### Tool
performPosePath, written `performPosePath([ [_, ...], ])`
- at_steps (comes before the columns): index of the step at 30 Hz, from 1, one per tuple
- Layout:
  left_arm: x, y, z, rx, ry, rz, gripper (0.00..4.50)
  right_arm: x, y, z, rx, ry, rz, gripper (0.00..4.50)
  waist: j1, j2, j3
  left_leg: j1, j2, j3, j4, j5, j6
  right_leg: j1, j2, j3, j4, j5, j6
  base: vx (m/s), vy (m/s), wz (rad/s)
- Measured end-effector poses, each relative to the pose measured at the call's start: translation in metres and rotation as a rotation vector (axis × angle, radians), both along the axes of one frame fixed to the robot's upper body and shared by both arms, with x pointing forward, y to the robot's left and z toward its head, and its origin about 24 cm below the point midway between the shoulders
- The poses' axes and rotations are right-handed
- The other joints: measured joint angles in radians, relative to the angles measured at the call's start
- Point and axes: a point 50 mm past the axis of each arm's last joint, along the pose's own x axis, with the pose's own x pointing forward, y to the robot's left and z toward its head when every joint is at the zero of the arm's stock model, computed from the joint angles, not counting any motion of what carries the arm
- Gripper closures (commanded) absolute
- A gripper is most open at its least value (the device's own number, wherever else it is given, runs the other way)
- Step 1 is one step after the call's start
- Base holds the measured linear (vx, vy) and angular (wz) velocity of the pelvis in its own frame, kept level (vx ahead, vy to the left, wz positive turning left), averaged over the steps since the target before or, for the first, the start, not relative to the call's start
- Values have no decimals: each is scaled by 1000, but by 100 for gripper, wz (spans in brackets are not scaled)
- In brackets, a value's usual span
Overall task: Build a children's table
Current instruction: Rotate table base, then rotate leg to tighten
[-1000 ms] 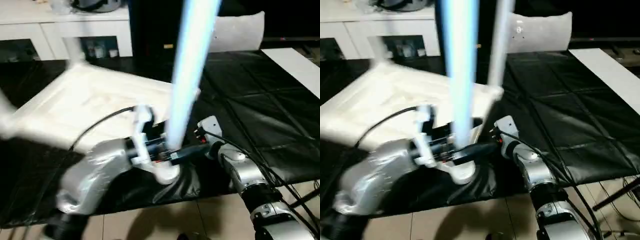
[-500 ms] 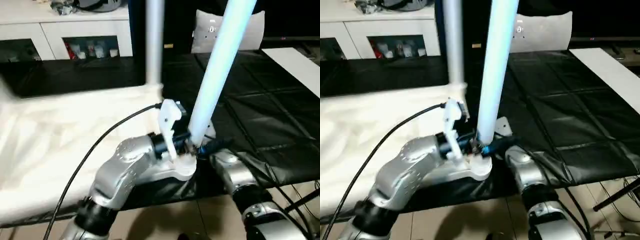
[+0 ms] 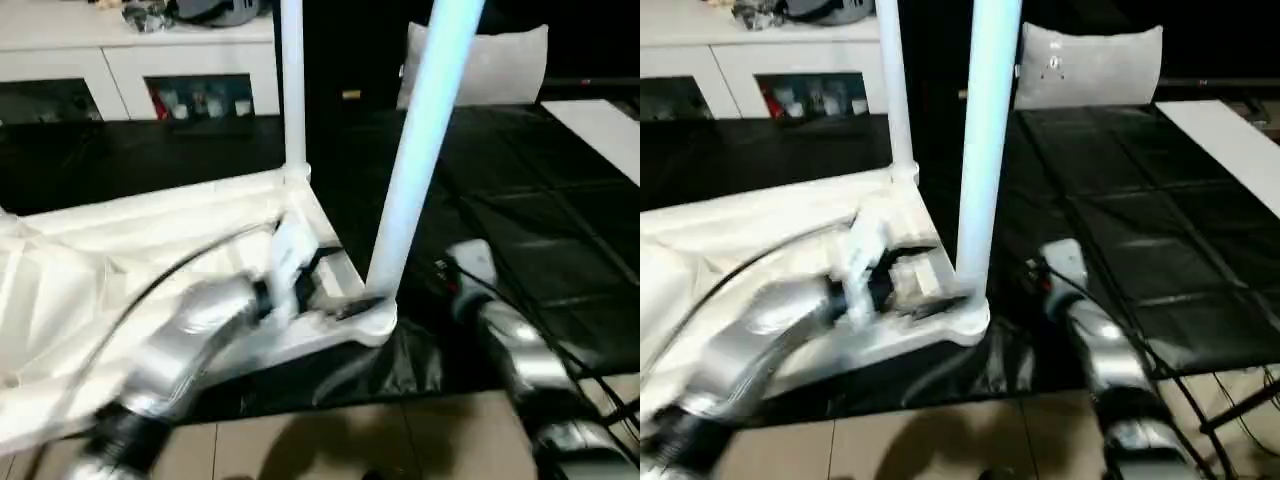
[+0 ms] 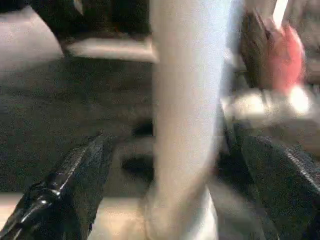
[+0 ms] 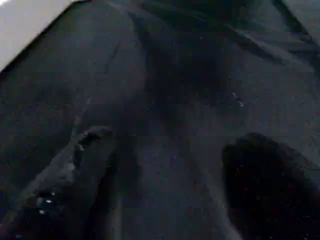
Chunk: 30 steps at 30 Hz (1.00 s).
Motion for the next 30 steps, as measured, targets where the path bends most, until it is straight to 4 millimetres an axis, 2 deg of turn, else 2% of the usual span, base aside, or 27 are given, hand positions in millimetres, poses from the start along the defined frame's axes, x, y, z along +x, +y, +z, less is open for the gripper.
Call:
performPosePath([
  [1,-2,6,-7,67,10,9,1,-3,-2,1,-6,-5,24,2,0,0,0,0,0,0,0,0,0,0,0,0,0,0,0,0,0,0],
  [3,-4,16,-18,156,32,34,31,-8,-6,5,-13,-19,58,0,0,1,0,-1,0,0,1,0,0,0,0,0,-1,0,0,0,0,0],
  [11,-10,19,-29,199,96,41,82,-33,-19,38,-16,-83,304,0,8,2,0,-1,0,0,0,0,0,0,0,-1,-2,0,1,0,0,0],
  [16,-11,25,-34,238,133,34,125,-52,-10,56,21,-69,484,0,9,7,-3,-1,0,-1,0,0,0,0,1,-1,-4,-1,1,0,0,0],
  [20,-11,29,-40,264,169,48,166,-58,4,68,53,-77,600,0,9,9,-4,-2,0,-1,1,0,0,1,1,-2,-7,-1,1,0,0,0],
  [25,-11,29,-42,282,197,53,212,-60,8,69,77,-48,622,0,8,13,-7,-5,0,-2,1,0,1,4,2,-3,-19,2,5,0,0,0],
  [28,-12,29,-42,297,194,46,221,-61,11,72,80,-44,635,0,5,14,-8,-6,-1,-2,1,-1,2,5,1,-3,-20,2,6,0,0,0],
  [29,-12,29,-42,299,194,45,247,-61,11,73,81,-43,640,0,5,14,-8,-5,-1,-2,0,-1,2,5,1,-3,-19,3,6,0,0,0],
  [30,-12,29,-42,300,194,46,247,-61,11,73,80,-39,642,0,5,14,-8,-5,0,-2,0,-1,2,5,1,-3,-19,3,6,0,0,0],
])
